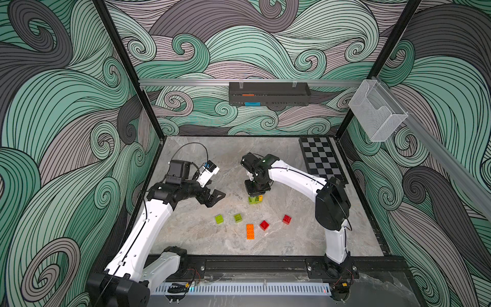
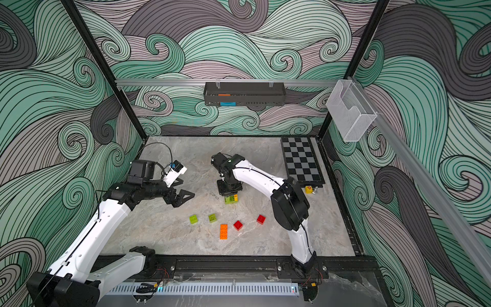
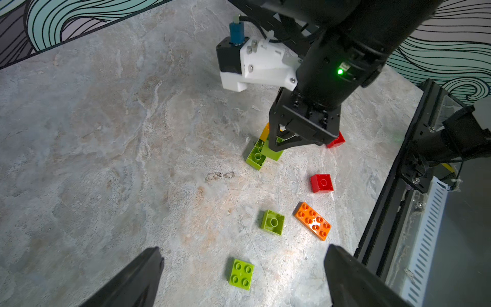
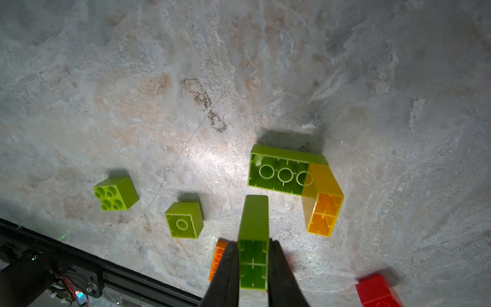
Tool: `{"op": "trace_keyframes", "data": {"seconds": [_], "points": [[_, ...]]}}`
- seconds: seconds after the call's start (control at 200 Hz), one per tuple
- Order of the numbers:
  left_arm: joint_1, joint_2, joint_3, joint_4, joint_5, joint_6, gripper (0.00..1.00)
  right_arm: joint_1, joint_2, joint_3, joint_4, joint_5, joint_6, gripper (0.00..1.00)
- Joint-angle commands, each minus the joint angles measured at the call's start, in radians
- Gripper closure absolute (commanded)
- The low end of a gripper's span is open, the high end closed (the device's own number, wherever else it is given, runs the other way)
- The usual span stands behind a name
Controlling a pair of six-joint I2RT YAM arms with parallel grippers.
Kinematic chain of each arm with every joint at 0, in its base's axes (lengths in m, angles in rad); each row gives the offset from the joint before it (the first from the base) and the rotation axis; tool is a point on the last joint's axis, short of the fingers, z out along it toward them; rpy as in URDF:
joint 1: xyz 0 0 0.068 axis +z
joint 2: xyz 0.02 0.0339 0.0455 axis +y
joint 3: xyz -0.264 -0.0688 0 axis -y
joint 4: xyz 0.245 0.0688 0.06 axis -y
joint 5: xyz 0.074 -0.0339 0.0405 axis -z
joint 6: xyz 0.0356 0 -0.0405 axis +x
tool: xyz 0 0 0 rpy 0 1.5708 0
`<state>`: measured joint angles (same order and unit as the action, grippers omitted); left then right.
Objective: Assemble a giraffe with lego
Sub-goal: Assemble the lego brick with the lego brick.
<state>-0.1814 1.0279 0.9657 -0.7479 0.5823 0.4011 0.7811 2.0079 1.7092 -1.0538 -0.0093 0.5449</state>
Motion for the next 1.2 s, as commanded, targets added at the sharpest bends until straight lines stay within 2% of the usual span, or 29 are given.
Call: {"op": "trace_keyframes", "data": {"seconds": [0.0,0.13,1.196], "points": [[-0.012,-0.008,0.013,-0.001,-0.013,0.017,0.01,0.01,-0.004,-0.021,0.058,0.066,0.072,1.0],[-0.018,-0.011,0.011,0.001,-0.013,0.017,0.01,0.008,0.011,-0.05,0.115,0.068,0.094,1.0],[-0.024,-0.014,0.003,0.005,-0.016,0.016,0.01,0.024,0.07,-0.066,0.099,0.032,0.068,1.0]]}}
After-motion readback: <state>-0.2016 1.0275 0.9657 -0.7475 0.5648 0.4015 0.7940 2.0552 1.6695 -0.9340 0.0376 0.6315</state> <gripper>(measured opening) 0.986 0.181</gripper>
